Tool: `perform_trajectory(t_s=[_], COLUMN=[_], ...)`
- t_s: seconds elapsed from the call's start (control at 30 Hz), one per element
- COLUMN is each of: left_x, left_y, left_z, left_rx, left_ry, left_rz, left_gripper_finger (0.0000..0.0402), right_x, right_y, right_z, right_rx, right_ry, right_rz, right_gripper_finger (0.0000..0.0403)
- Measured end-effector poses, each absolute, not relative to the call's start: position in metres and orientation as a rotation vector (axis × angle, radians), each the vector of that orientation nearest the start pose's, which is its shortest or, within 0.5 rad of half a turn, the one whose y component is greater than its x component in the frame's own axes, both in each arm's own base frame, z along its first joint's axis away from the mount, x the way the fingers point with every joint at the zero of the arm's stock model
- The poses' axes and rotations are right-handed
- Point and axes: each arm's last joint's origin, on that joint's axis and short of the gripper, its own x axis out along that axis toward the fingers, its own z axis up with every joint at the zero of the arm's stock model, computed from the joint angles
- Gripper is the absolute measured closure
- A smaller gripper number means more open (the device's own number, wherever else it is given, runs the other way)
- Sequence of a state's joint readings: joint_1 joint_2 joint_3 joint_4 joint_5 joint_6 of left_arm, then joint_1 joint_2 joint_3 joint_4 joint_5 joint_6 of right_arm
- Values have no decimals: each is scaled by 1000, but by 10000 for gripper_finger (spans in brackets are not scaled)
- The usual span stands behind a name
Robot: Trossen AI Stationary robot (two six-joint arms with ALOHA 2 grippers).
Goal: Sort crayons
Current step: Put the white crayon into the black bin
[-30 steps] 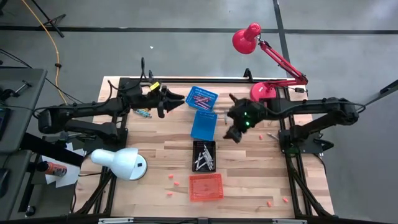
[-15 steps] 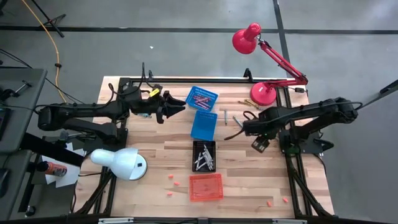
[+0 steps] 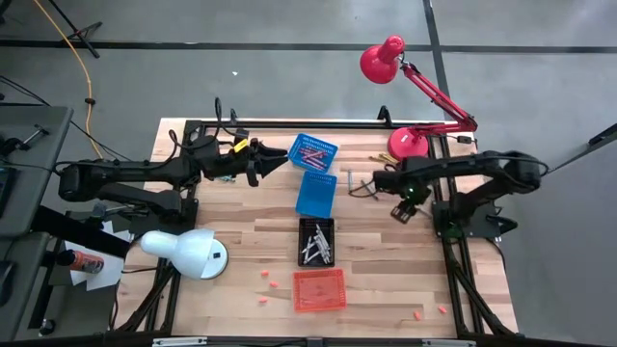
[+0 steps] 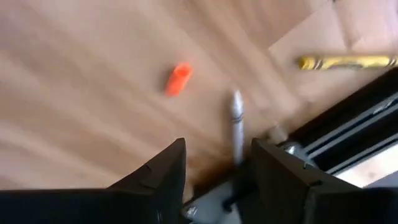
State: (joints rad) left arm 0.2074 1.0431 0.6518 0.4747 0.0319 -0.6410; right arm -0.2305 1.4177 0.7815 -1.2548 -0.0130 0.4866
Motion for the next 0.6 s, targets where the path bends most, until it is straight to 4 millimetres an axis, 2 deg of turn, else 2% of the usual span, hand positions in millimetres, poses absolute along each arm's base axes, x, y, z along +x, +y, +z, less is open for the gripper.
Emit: perform_trajectory(t_s=[0.3, 0.6], left_x=[228, 228], left_y=[47, 47], left_z=[302, 302], left_rx=[-614, -615], left_ry=[-132, -133], left_rz=[130, 127], left_gripper_finger=[224, 224], right_x=[184, 187], right_y=[-66, -68], right_z=[131, 109], right_rx=[522, 516], right_ry=[2104, 2198], right_rz=[-498, -442], right_gripper_finger=[249, 249])
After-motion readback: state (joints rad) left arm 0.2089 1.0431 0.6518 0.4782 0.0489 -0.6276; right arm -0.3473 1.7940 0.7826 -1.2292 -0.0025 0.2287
